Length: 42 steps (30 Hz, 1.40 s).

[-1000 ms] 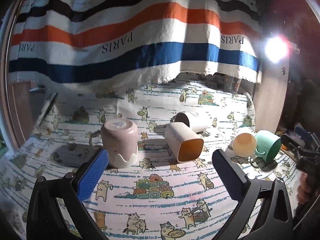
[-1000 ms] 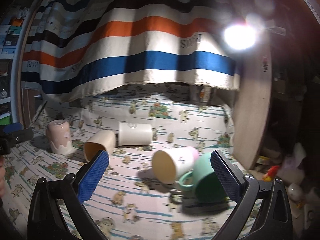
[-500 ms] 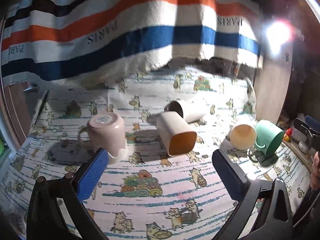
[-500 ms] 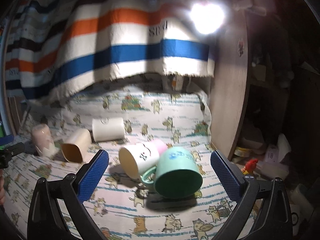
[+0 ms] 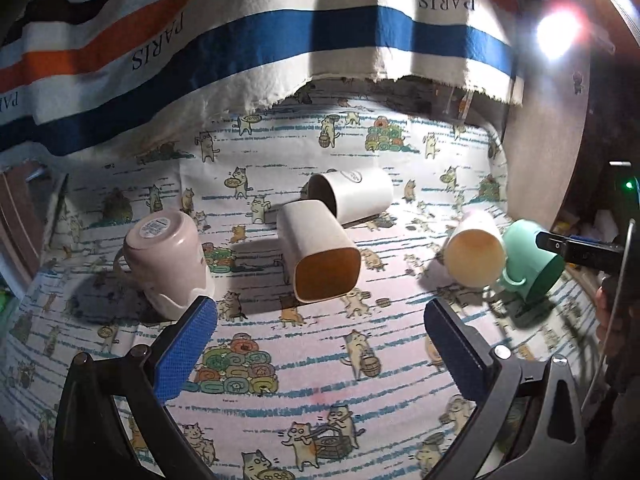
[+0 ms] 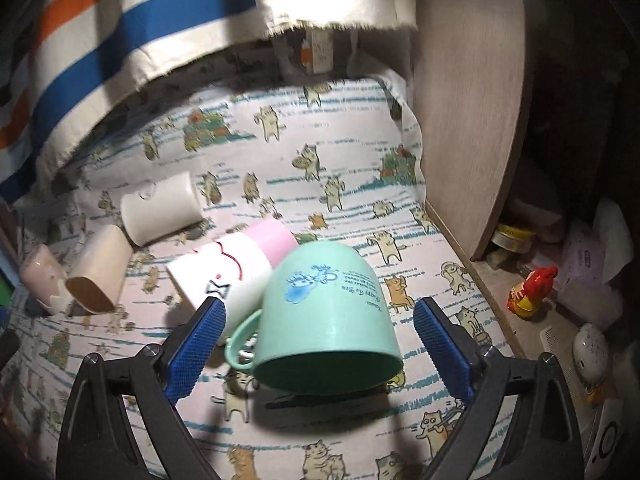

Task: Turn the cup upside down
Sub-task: 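Reach the right gripper to the mint-green mug and grasp its rim, then lift the mint-green mug with the right gripper and turn it opening-up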

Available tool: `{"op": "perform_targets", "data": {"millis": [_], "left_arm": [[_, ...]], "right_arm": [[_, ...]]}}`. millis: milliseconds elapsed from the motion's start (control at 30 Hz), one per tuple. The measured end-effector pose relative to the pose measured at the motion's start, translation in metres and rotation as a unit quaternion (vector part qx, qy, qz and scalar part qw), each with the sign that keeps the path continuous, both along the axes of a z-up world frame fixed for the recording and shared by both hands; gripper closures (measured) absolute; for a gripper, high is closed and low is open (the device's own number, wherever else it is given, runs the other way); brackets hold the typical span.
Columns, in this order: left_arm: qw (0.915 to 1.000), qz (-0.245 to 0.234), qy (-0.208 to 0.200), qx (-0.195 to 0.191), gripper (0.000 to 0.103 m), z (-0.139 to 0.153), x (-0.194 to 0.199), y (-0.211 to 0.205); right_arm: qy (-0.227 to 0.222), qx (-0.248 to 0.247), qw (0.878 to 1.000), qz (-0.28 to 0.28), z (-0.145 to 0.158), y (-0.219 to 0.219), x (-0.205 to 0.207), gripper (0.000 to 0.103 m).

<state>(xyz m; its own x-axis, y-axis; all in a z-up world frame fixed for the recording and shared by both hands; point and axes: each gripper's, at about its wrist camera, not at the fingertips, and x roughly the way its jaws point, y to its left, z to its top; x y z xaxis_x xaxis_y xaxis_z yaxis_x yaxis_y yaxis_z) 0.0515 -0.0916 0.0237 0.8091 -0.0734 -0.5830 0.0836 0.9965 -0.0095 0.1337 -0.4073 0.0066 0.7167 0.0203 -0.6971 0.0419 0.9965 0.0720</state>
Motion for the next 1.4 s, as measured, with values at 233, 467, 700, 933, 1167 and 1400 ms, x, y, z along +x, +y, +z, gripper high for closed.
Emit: {"op": "perform_targets", "data": {"millis": [233,467,700,933,1167,1400], "left_arm": [[0.9999,-0.004,0.009,0.010,0.000,-0.009,0.001,-0.002],[0.9998,0.000,0.015,0.012,0.000,-0.015,0.002,0.000],[0.9997,0.002,0.020,0.015,0.000,-0.021,0.000,0.003],[0.9998,0.009,0.018,0.004,0.000,-0.018,-0.004,0.012],[0.9998,0.017,0.010,0.003,0.000,-0.015,-0.008,0.017],[0.9997,0.025,0.003,-0.005,0.000,-0.012,-0.016,0.031]], "right_arm": [[0.037,0.010,0.999,-0.009,-0.036,0.000,0.011,0.007],[0.045,0.011,0.999,-0.008,-0.045,0.000,0.010,0.009],[0.012,0.009,1.000,-0.011,-0.030,0.004,-0.009,0.011],[-0.039,0.014,0.999,0.021,0.003,0.023,-0.035,0.011],[-0.079,0.022,0.992,0.099,0.031,0.074,-0.062,0.011],[-0.078,0.026,0.985,0.151,0.033,0.122,-0.062,0.011]]}}
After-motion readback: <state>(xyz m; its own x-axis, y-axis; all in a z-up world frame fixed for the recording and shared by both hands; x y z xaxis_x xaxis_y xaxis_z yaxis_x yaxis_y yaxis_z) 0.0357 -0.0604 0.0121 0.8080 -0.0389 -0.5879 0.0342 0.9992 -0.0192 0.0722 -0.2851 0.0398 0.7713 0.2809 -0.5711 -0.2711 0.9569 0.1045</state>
